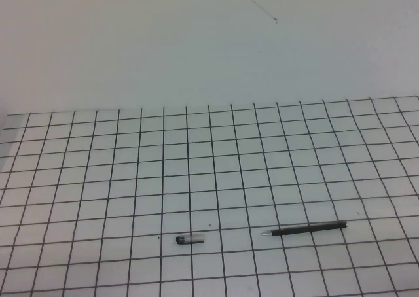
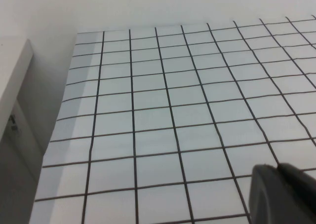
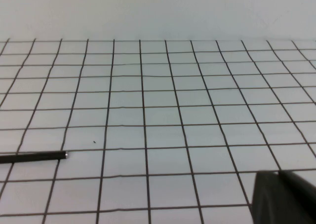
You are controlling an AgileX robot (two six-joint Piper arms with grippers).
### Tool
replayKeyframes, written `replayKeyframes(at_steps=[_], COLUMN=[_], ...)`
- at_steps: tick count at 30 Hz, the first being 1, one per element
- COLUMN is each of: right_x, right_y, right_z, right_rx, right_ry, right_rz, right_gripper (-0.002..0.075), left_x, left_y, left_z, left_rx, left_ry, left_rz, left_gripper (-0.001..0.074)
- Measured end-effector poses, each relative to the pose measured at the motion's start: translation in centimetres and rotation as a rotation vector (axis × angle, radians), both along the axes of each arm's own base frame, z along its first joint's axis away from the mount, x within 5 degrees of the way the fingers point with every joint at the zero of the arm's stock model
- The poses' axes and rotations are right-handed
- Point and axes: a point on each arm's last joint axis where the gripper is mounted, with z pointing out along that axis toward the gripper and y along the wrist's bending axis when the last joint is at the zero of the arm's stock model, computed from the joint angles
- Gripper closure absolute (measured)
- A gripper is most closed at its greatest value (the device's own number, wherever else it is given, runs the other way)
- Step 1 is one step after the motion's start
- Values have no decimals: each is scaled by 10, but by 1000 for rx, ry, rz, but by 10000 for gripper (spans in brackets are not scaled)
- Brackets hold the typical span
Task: Cap the pen
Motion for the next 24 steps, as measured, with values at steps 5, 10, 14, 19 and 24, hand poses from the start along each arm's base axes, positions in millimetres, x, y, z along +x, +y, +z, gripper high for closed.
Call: replayKeyframes(at_steps=[5, 10, 14, 19, 24], right_x=[0, 0, 0, 2, 1], right_y=[0, 0, 0, 0, 3], right_z=[0, 0, 0, 11, 41], right_rx=[0, 0, -15, -80, -117], right_ry=[2, 2, 0, -118, -449], right_rz=[0, 0, 2, 12, 31], right_gripper=[729, 729, 729, 729, 729], left_x=[0, 0, 0, 2, 1], left_y=[0, 0, 1, 2, 4], left_z=[0, 0, 0, 10, 39], left_rx=[0, 0, 37, 36, 15], left_ry=[0, 0, -3, -113, -434], left_rz=[0, 0, 0, 11, 41], left_gripper=[736, 736, 736, 735, 735])
